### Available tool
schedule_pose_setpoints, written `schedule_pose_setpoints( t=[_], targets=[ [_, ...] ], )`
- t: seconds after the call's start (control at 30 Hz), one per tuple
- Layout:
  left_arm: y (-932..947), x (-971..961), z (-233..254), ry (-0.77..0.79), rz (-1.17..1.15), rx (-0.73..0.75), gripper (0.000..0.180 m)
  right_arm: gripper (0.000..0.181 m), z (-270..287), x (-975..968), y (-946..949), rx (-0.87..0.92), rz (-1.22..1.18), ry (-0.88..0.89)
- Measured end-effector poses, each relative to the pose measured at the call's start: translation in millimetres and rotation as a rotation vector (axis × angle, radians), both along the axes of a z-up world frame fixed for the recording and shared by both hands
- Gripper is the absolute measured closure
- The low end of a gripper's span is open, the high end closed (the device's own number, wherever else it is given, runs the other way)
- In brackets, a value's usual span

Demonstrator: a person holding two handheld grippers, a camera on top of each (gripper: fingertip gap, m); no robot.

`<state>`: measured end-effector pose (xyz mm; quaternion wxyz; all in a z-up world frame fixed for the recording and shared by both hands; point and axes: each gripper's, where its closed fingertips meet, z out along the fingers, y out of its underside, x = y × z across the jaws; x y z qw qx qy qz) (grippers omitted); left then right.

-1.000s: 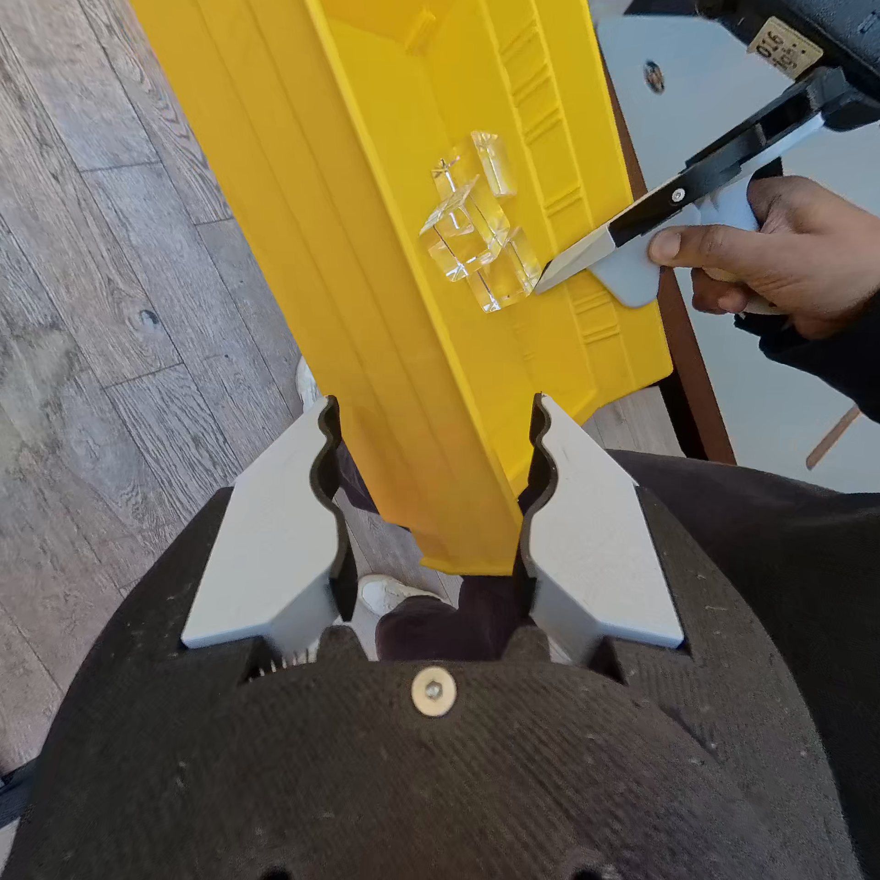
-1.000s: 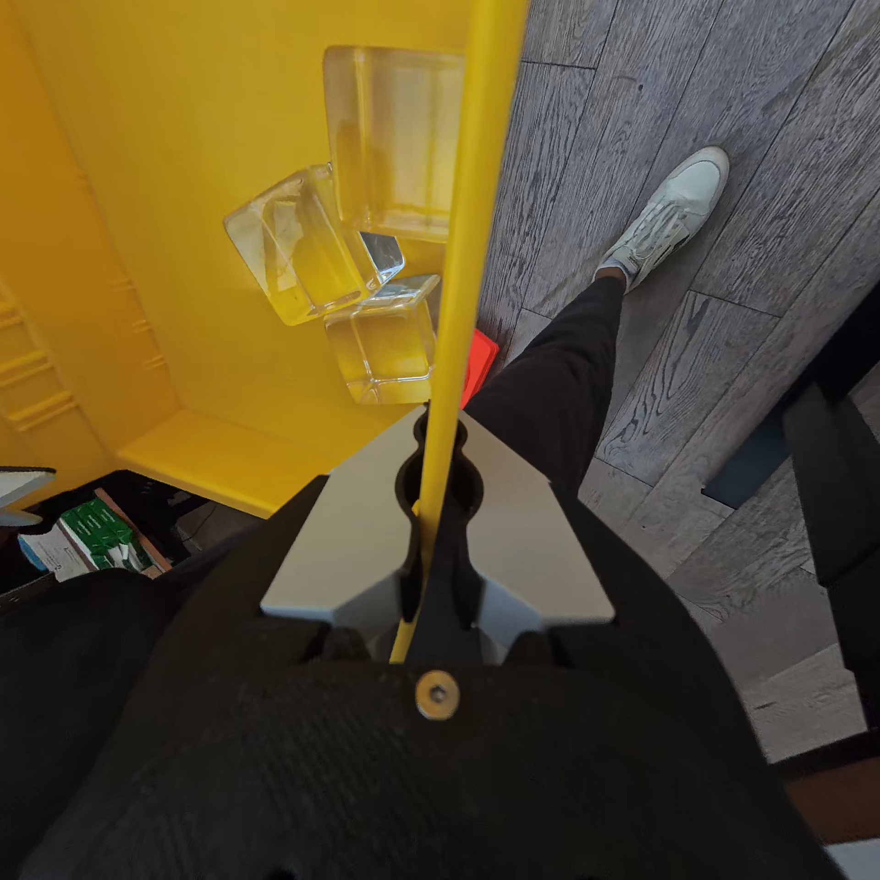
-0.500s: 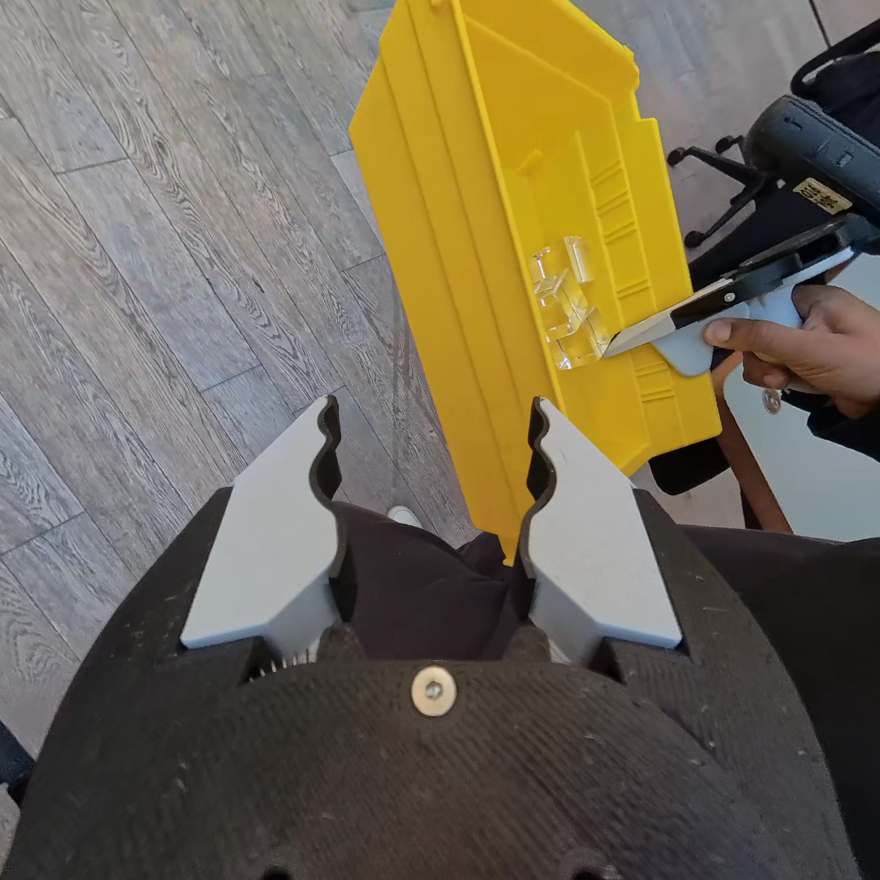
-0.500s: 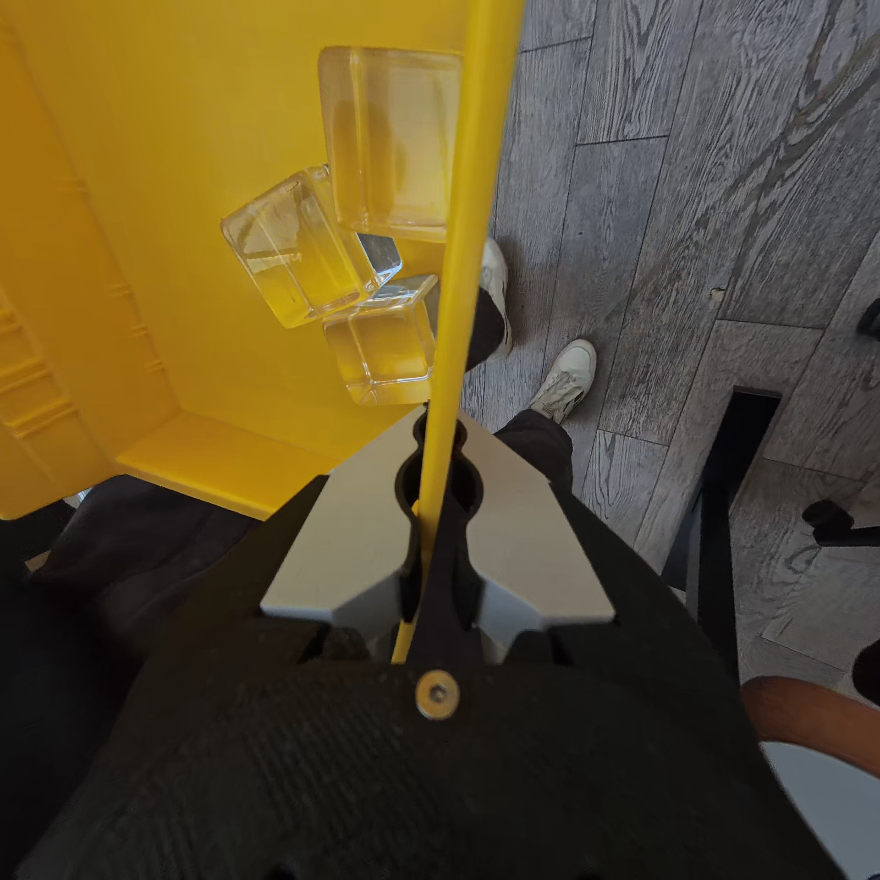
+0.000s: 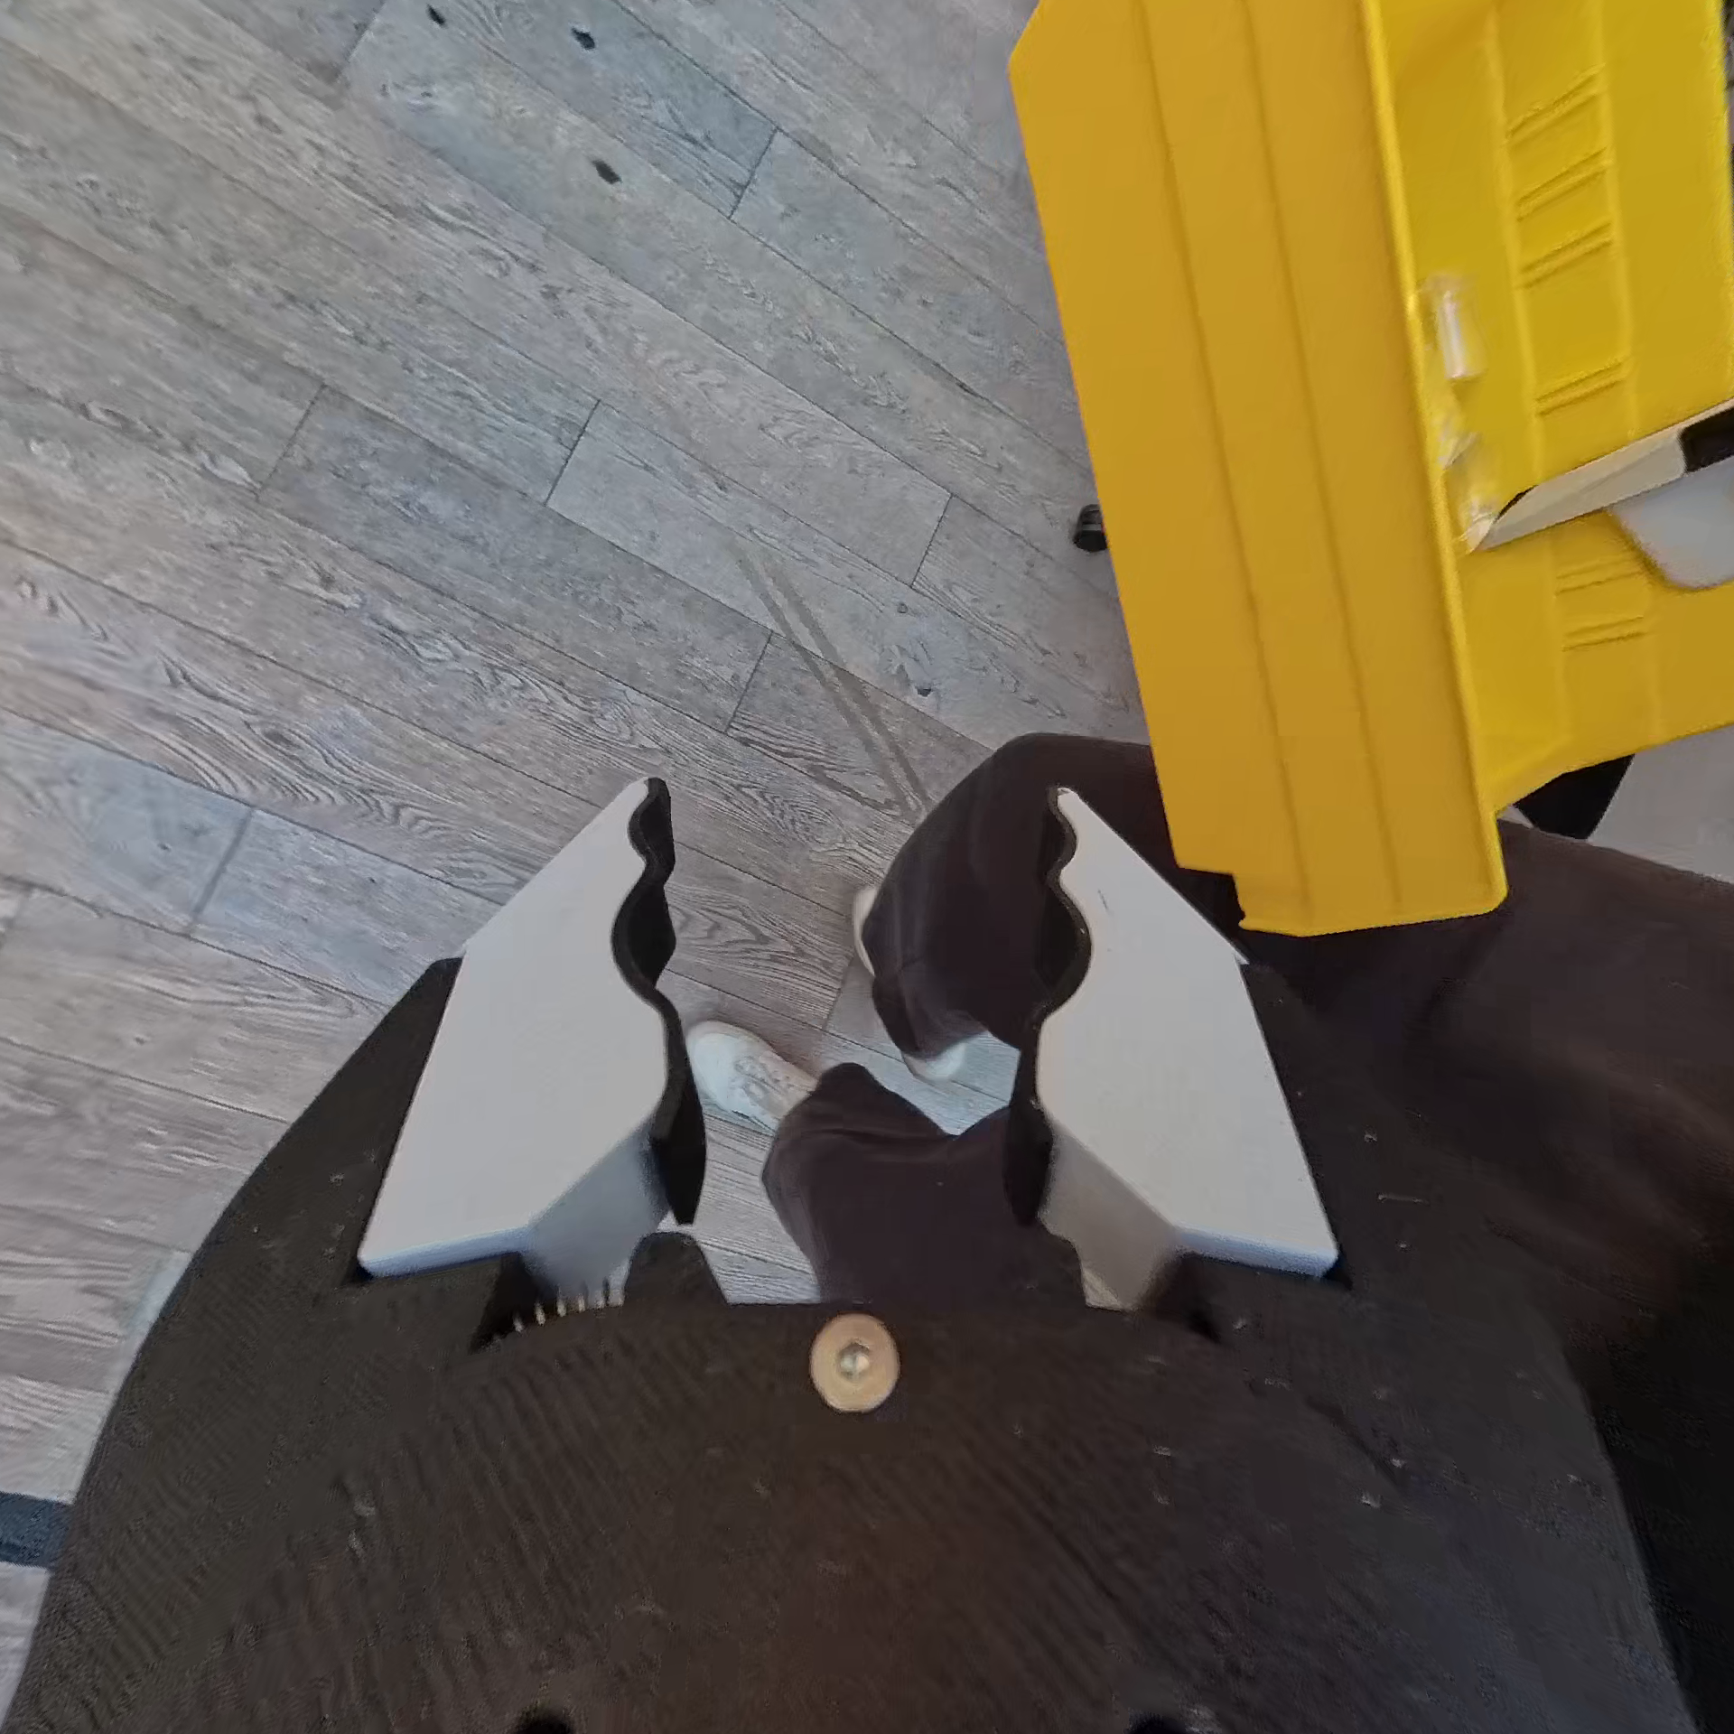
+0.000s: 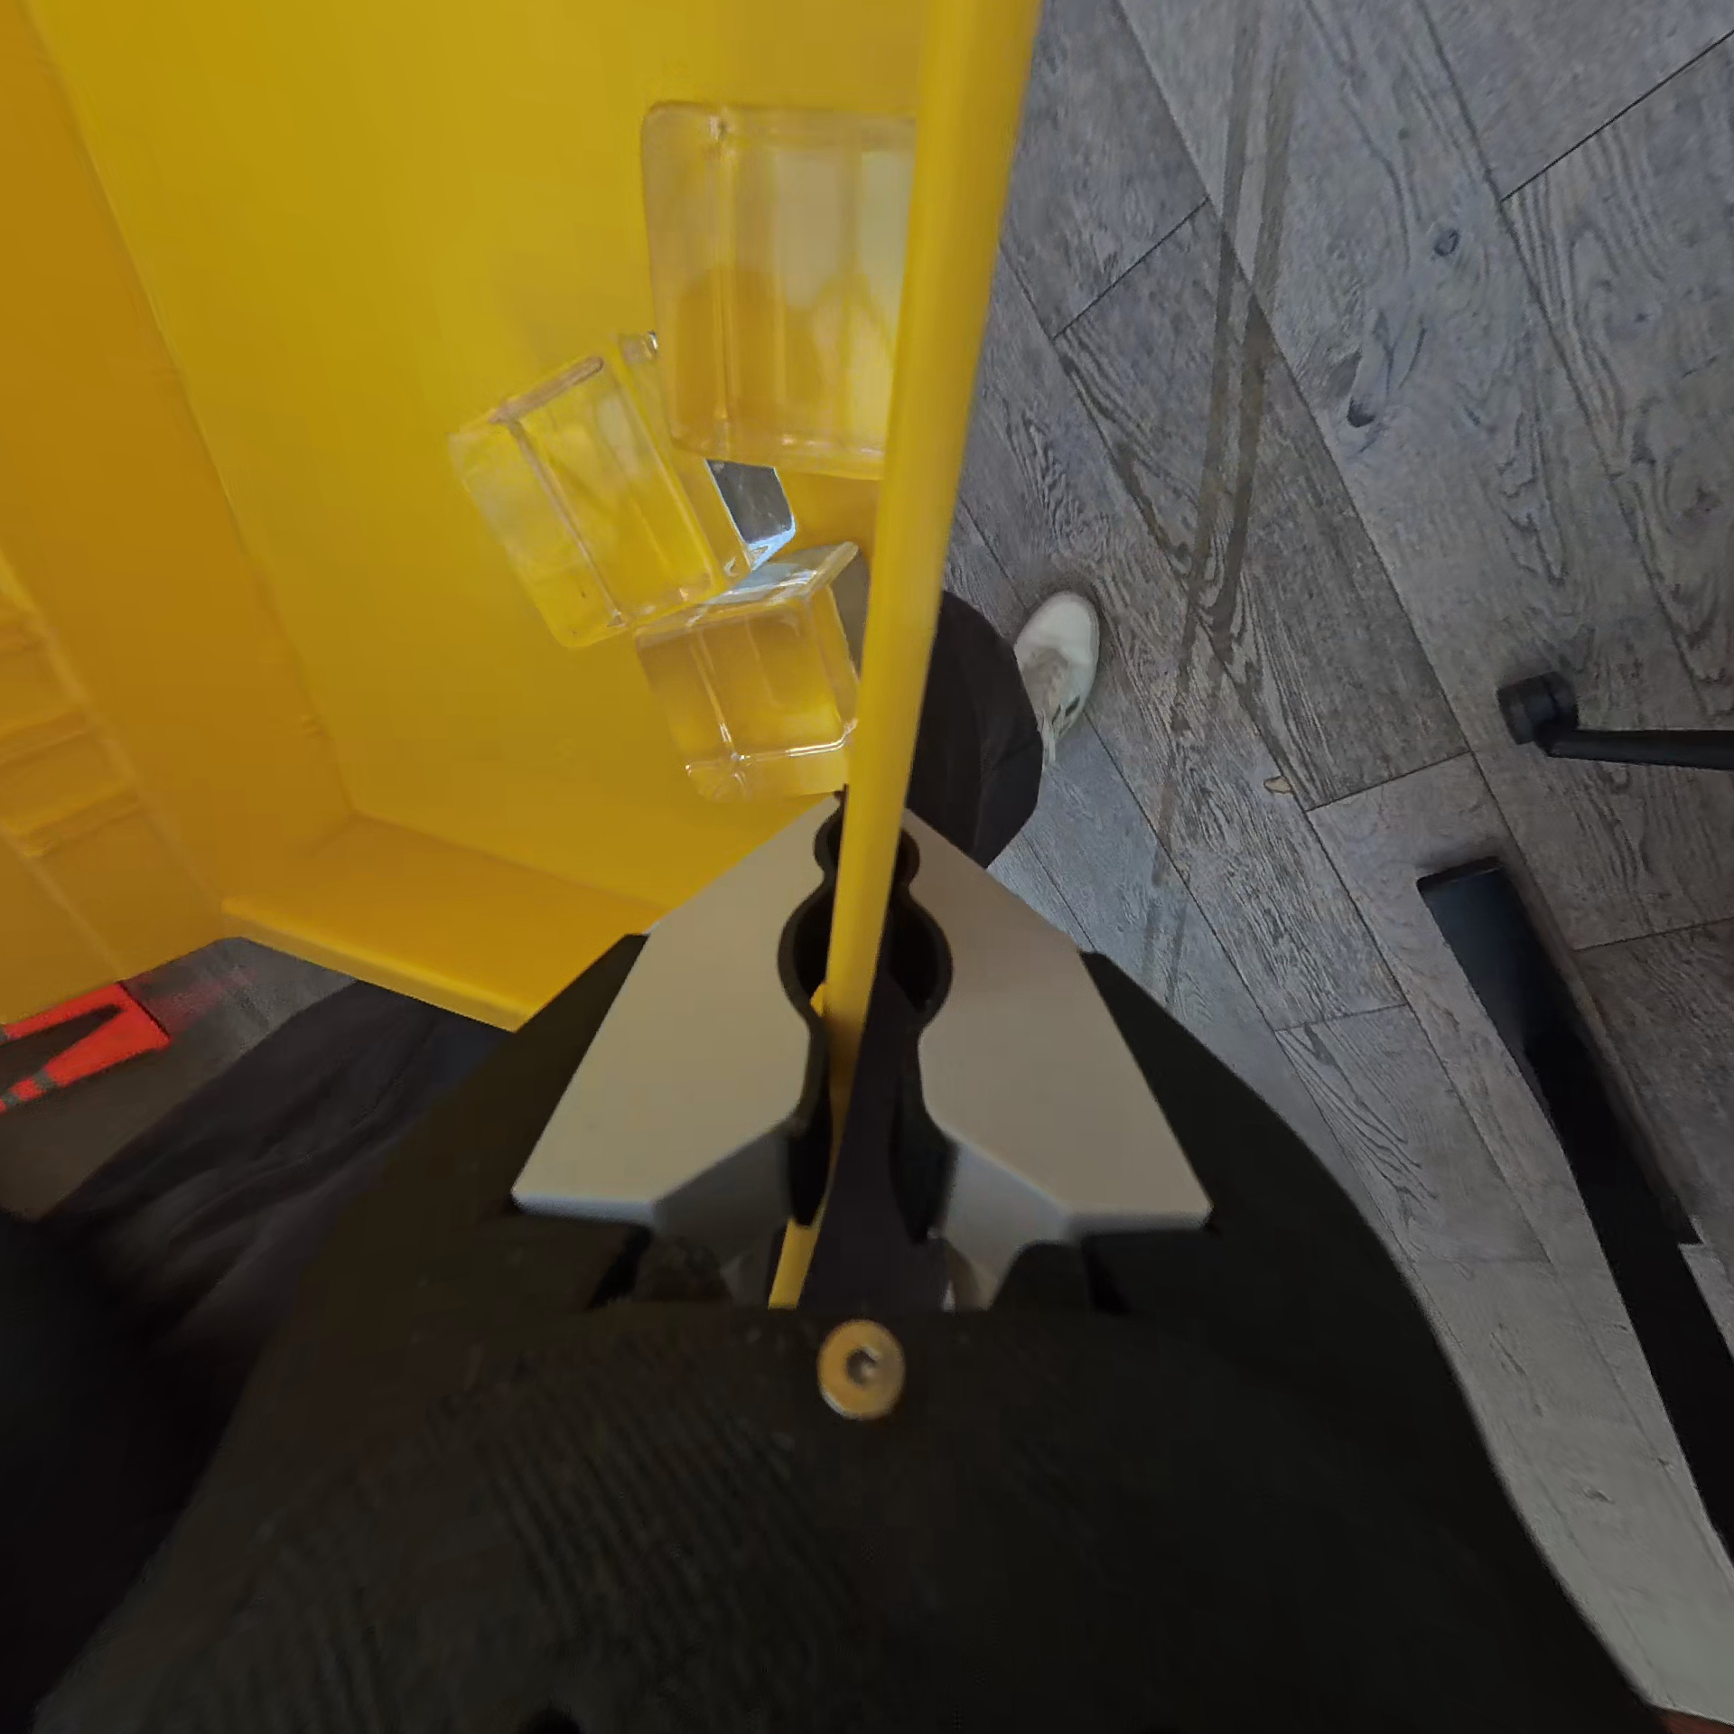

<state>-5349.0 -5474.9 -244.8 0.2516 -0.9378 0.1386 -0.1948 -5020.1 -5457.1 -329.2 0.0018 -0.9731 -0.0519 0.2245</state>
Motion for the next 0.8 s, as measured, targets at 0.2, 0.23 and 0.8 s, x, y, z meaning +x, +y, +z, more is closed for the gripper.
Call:
schedule_pose_setpoints(
  t=[0.2, 0.23, 0.8],
  targets=[
    [223, -3, -30, 0.104, -0.193, 0.036, 0.103, 0.180, -14, 23, 157, 0.075, -0.233, 0.023],
    [262, 1, -41, 0.128, -0.204, 0.037, 0.102, 0.179, -21, 29, 184, 0.081, -0.251, 0.013],
    [956, 209, -406, 0.495, -0.442, 0.144, 0.102, 0.180, -258, 168, 571, 0.028, -0.751, -0.074]
  ],
)
